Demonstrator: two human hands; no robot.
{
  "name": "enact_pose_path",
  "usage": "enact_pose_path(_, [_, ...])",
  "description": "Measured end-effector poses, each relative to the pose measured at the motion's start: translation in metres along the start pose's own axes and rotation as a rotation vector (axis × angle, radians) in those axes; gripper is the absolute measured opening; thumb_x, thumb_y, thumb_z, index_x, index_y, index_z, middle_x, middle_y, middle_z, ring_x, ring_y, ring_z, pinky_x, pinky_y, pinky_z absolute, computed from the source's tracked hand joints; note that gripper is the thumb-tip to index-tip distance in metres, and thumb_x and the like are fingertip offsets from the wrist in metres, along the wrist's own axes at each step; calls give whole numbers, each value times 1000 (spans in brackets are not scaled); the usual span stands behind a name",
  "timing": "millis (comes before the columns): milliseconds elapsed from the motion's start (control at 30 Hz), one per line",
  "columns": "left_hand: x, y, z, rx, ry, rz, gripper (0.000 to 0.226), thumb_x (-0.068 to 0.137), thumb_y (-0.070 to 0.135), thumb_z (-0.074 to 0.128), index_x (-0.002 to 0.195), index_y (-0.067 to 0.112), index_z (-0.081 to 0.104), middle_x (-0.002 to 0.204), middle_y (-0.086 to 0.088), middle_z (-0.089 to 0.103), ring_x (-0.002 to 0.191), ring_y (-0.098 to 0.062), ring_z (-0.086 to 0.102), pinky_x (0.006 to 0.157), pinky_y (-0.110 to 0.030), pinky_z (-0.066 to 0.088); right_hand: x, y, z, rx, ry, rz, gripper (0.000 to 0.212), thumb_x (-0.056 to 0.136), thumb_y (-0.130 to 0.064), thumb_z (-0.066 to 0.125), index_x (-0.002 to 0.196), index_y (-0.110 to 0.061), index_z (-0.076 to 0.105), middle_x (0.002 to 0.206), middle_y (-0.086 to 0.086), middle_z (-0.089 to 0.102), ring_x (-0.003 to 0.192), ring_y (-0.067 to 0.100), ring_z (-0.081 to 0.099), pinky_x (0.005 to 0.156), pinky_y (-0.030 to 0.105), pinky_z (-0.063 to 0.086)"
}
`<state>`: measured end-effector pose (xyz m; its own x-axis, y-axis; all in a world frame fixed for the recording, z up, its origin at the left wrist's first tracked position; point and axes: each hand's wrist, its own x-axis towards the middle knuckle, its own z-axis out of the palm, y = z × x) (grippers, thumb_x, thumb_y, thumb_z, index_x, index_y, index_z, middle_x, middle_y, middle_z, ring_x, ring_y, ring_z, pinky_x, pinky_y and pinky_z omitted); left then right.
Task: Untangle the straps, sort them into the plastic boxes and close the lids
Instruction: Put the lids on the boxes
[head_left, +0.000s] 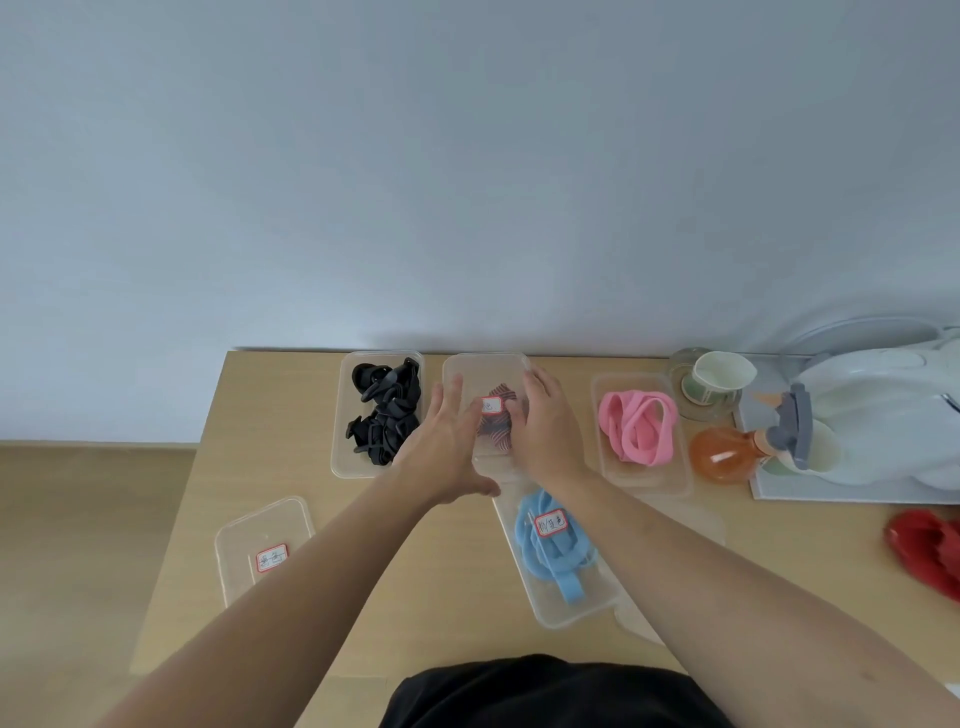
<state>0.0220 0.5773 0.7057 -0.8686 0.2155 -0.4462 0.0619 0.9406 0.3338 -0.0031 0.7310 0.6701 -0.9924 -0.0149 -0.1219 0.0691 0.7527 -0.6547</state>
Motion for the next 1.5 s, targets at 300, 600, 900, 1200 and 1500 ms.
enact_pose_path(300, [0,2,5,-122,87,18,114,73,49,87,158,17,19,168,-7,-22,157,-24,-15,119,-38,31,5,4,5,98,206,15,36,90,3,51,122,-4,66,104,10,71,95,28,66,78,27,48])
enact_pose_path(600, [-1,-3,25,-335,207,74,115,66,33,94,158,21,26,169,0,-18,156,-34,-11,121,-49,29,-14,-17,7,345,150,194,44,94,-4,55,138,-10,58,133,1,66,124,17,59,96,10,34])
enact_pose_path(900, [0,-2,21,-540,289,-101,92,81,46,81,155,24,31,166,-3,26,144,-7,35,104,-30,44,-3,-10,-5,622,155,461,48,93,-5,57,140,-11,56,138,0,61,124,11,59,108,29,46])
enact_pose_path(1200, [6,2,13,-298,354,-310,39,99,10,42,135,15,57,79,-11,63,73,-32,60,57,-35,43,-11,4,-2,241,130,354,22,88,-21,61,105,-19,76,93,-1,72,92,19,66,84,42,55])
enact_pose_path(1500, [5,5,12,-444,417,-338,14,90,4,44,88,12,55,68,-8,60,61,-30,56,50,-31,42,-12,3,-11,257,118,353,31,93,-14,59,123,-13,70,105,1,72,99,19,66,88,32,52])
